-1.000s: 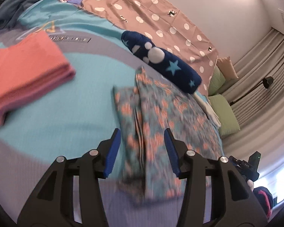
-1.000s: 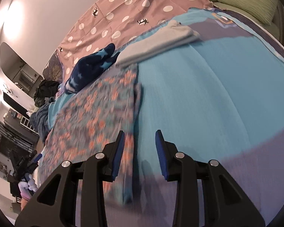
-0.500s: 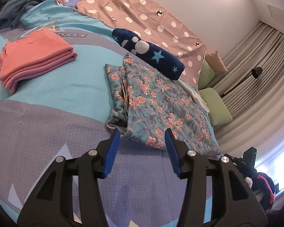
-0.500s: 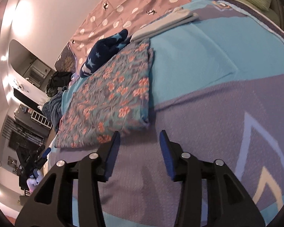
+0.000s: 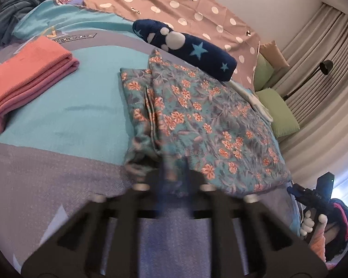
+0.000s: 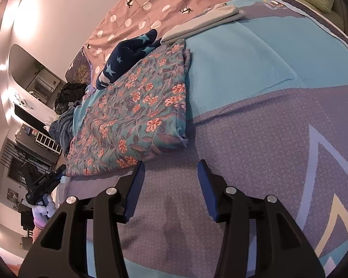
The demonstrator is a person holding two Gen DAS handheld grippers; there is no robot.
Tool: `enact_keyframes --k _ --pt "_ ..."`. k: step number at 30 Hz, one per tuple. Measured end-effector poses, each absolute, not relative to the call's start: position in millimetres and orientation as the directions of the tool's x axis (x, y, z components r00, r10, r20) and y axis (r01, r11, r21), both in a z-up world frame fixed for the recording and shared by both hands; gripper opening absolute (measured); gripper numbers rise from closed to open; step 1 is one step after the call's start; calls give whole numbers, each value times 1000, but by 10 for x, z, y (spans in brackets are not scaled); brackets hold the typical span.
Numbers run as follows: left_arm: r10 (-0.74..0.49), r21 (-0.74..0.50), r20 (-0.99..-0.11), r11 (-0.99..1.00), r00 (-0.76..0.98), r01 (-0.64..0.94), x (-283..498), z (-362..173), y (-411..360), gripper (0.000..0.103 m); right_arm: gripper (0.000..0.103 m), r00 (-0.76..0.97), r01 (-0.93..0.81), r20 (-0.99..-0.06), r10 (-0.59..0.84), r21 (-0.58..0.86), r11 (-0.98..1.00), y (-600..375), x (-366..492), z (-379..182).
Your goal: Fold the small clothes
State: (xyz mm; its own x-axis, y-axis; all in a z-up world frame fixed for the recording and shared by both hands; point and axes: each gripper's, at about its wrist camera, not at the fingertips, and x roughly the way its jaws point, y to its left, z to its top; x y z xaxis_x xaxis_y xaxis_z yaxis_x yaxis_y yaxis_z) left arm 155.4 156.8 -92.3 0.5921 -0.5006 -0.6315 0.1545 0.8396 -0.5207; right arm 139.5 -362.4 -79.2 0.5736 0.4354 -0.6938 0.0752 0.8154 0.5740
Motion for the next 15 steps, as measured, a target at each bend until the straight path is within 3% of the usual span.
enact_keyframes --k 5,11,15 --pt "-478 -511 -568 843 670 168 1279 -701 1727 3 49 576 85 -693 433 578 812 -3624 1445 -807" --pt "-443 -542 -615 838 652 58 1123 -1054 2023 0 49 576 86 -692 435 581 809 -3649 1477 -821" --pt "-481 -596 -580 801 658 60 1029 -1063 2068 2 49 573 92 -697 430 576 812 -3641 1438 -787"
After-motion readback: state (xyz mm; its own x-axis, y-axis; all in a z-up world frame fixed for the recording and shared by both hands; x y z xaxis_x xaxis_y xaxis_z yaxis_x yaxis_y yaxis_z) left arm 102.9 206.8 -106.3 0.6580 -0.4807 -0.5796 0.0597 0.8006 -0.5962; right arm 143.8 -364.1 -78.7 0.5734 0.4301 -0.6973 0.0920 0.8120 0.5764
